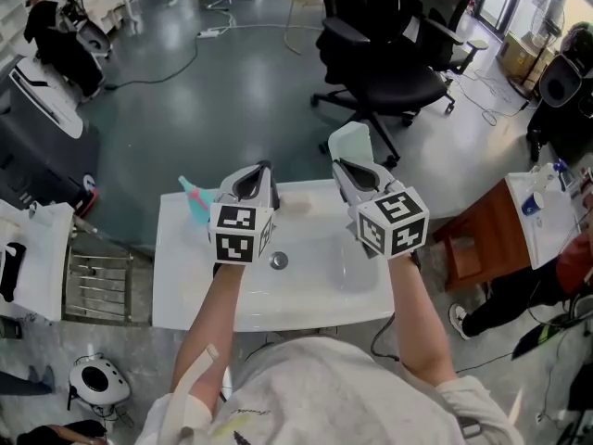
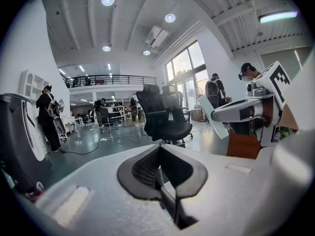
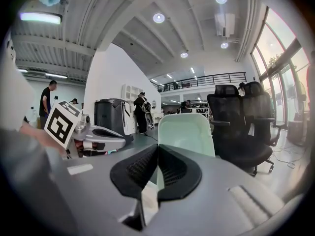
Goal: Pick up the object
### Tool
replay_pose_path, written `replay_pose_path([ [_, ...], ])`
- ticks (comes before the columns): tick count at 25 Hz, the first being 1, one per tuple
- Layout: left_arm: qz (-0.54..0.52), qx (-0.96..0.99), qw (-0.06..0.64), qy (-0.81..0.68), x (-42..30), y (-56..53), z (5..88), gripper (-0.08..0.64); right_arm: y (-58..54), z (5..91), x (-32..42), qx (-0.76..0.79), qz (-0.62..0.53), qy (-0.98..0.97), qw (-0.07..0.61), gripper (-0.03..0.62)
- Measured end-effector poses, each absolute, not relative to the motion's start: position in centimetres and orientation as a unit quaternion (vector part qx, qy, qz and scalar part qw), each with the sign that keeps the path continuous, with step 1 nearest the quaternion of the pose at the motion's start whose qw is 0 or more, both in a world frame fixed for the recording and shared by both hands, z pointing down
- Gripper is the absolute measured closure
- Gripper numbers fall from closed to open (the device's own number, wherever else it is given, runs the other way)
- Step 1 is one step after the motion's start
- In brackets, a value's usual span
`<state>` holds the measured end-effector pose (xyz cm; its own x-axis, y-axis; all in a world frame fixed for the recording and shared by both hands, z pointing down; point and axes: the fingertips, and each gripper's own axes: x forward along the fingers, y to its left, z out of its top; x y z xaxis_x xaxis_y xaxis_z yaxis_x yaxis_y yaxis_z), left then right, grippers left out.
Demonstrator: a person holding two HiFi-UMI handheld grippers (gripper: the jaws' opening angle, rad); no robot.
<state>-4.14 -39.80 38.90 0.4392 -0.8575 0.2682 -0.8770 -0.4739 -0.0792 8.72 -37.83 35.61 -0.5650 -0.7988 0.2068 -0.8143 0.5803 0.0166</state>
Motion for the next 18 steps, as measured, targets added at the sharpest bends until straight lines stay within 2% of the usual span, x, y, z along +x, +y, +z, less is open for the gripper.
replay_pose_path([
  [18, 0.142, 0.846, 0.041, -0.513, -4.7, -39.75, 39.4, 0.563, -37.9, 35.98, 8.45, 0.457, 0.039, -0.883, 0.104, 0.583],
])
